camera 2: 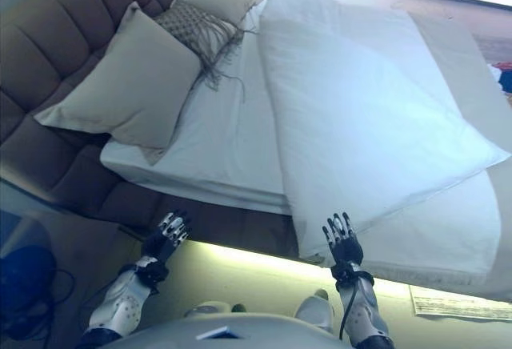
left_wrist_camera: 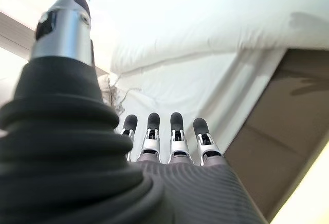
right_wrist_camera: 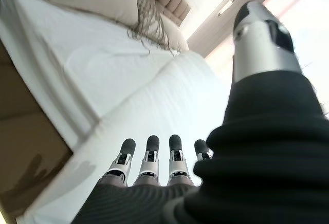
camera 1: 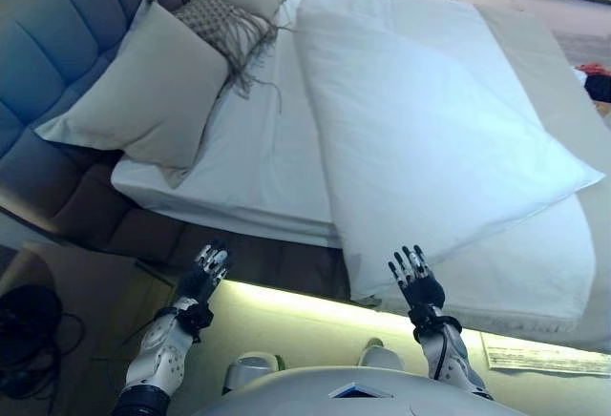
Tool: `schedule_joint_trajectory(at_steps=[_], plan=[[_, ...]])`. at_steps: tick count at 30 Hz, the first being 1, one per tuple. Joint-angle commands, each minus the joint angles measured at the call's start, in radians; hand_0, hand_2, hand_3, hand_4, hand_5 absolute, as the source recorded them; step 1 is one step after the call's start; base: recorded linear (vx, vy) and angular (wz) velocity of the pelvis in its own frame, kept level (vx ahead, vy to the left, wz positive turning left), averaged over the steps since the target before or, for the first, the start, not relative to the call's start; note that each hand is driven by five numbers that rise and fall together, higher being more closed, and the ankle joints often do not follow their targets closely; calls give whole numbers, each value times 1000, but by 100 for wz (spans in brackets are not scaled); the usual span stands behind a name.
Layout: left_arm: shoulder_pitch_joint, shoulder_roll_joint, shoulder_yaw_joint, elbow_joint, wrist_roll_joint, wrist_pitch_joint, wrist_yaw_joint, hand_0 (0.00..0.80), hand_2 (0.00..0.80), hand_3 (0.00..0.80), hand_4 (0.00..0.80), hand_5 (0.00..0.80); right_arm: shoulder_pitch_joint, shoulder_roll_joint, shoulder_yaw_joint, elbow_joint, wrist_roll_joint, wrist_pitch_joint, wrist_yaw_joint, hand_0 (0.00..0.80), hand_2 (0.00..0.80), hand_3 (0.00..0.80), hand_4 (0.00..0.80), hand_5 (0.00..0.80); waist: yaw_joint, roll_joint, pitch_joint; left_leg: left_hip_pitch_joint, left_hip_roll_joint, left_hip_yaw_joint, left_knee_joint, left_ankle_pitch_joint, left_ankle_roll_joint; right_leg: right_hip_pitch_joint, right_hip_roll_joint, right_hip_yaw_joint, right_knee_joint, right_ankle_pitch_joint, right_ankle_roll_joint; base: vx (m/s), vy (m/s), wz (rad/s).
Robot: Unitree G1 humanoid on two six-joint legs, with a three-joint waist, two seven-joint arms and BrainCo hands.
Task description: Make the bed neatly
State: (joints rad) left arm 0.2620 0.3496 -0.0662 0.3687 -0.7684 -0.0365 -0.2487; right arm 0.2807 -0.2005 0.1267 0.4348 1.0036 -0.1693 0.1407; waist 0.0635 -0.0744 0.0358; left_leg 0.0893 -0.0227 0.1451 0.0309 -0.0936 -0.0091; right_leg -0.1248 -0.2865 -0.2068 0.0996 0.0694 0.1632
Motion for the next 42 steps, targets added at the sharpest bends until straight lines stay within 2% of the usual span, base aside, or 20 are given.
schedule_joint_trajectory(at_steps=[1,7,9,11,14,18,19,20,22,26,28,30,33,34,36,37,38,40,41,42], plan=[[-18,18,64,-77,-22,-48,-26,0,0,0,0,0,-36,-19,-37,-55,0,-5,73,0,0,0,0,0,11,15,3,-24,-7,-57,41,-37,51,-16,16,-2,-73,151,26,176,-226,28],[-19,3,82,-25,-26,-60,-25,0,0,0,0,0,-57,-32,-1,-54,4,10,44,0,0,0,0,0,11,3,-16,1,35,-61,52,-52,33,-3,57,-4,-87,114,24,206,-308,-1],[-22,-6,86,-22,-47,-26,-64,0,0,0,0,0,-57,-40,15,-67,17,-4,25,0,0,0,0,0,3,13,-20,2,78,-62,79,3,10,1,94,-13,-55,67,2,178,-319,0],[-21,-8,58,-20,-32,-25,-72,0,0,0,0,0,-51,-51,15,-64,35,-6,0,0,0,0,0,0,-9,23,-19,-14,118,-63,126,59,-13,6,126,-18,-42,33,-27,140,-309,3],[-26,-16,12,-31,-22,-33,-69,0,0,0,0,0,-59,-70,6,-38,57,-4,19,0,0,0,0,0,-8,25,2,-83,166,-72,281,143,-31,43,165,-39,-42,-4,-78,88,-320,21],[1,-28,8,-11,-17,-60,-66,0,0,0,0,0,-71,-83,9,-7,50,8,28,0,0,0,0,0,9,25,44,-228,163,-89,542,240,-31,82,213,-37,-20,-49,-146,112,-274,9],[7,-29,11,-14,-13,-59,-69,0,0,0,0,0,-69,-85,5,-4,52,6,30,0,0,0,0,0,12,29,49,-255,167,-90,557,254,-33,91,222,-40,-17,-58,-153,130,-128,-3],[14,-31,14,-17,-5,-59,-70,0,0,0,0,0,-65,-86,1,-5,53,4,33,0,0,0,0,0,18,32,57,-278,166,-91,552,259,-32,104,227,-42,-15,-66,-156,124,-33,3],[28,-31,19,-14,-4,-66,-66,0,0,0,0,0,-57,-84,-4,-14,46,3,34,0,0,0,0,0,25,50,67,-280,173,-91,455,283,-46,127,233,-49,-7,-92,-152,155,67,9],[38,-31,43,-6,-19,-54,-60,0,0,0,0,0,-19,-91,-12,-61,25,16,33,0,0,0,0,0,46,106,59,-279,207,-90,75,392,-105,196,239,-69,-16,-145,-129,279,201,23],[35,-32,54,-2,-12,-46,-69,0,0,0,0,0,0,-95,-24,-65,26,17,53,0,0,0,0,0,55,120,54,-281,216,-85,-43,416,-118,232,232,-68,-13,-171,-120,329,171,30],[35,-32,61,-1,0,-35,-86,0,0,0,0,0,8,-94,-28,-68,31,10,58,0,0,0,0,0,62,122,48,-281,206,-90,-59,410,-118,260,220,-65,-1,-196,-114,281,114,3],[28,-24,74,-7,17,-9,-117,0,0,0,0,0,4,-92,-26,-72,45,1,48,0,0,0,0,0,63,112,39,-287,184,-98,7,338,-103,276,190,-58,10,-206,-102,203,97,-8],[21,-20,79,-9,25,1,-134,0,0,0,0,0,0,-88,-25,-73,47,-6,42,0,0,0,0,0,57,97,37,-284,161,-84,80,249,-79,268,156,-51,30,-205,-94,263,176,-13],[17,-12,75,-22,42,3,-150,0,0,0,0,0,3,-78,-31,-67,36,-15,41,0,0,0,0,0,49,96,27,-264,132,-72,95,176,-47,244,118,-52,70,-202,-83,260,236,-14],[18,-9,73,-26,44,3,-150,0,0,0,0,0,5,-75,-35,-67,33,-17,40,0,0,0,0,0,48,97,26,-260,126,-70,96,169,-42,241,112,-52,78,-204,-80,295,297,-19],[22,3,62,-47,50,6,-154,0,0,0,0,0,18,-54,-53,-75,20,-17,29,0,0,0,0,0,49,99,20,-263,92,-90,121,144,-17,236,73,-39,127,-205,-60,242,250,-16],[25,9,56,-62,64,-5,-159,0,0,0,0,0,28,-39,-62,-88,6,-12,18,0,0,0,0,0,49,96,18,-266,64,-93,140,124,8,215,31,-24,194,-171,-45,224,267,-15],[25,14,43,-73,69,-18,-143,0,0,0,0,0,41,-20,-63,-93,-16,-16,14,0,0,0,0,0,38,105,20,-241,40,-90,131,107,39,132,-11,-7,335,-121,-42,187,269,-18],[24,18,35,-70,74,-30,-134,0,0,0,0,0,48,-12,-63,-94,-24,-15,14,0,0,0,0,0,31,111,22,-226,32,-86,124,101,51,86,-21,4,394,-109,-47,213,253,-25]])
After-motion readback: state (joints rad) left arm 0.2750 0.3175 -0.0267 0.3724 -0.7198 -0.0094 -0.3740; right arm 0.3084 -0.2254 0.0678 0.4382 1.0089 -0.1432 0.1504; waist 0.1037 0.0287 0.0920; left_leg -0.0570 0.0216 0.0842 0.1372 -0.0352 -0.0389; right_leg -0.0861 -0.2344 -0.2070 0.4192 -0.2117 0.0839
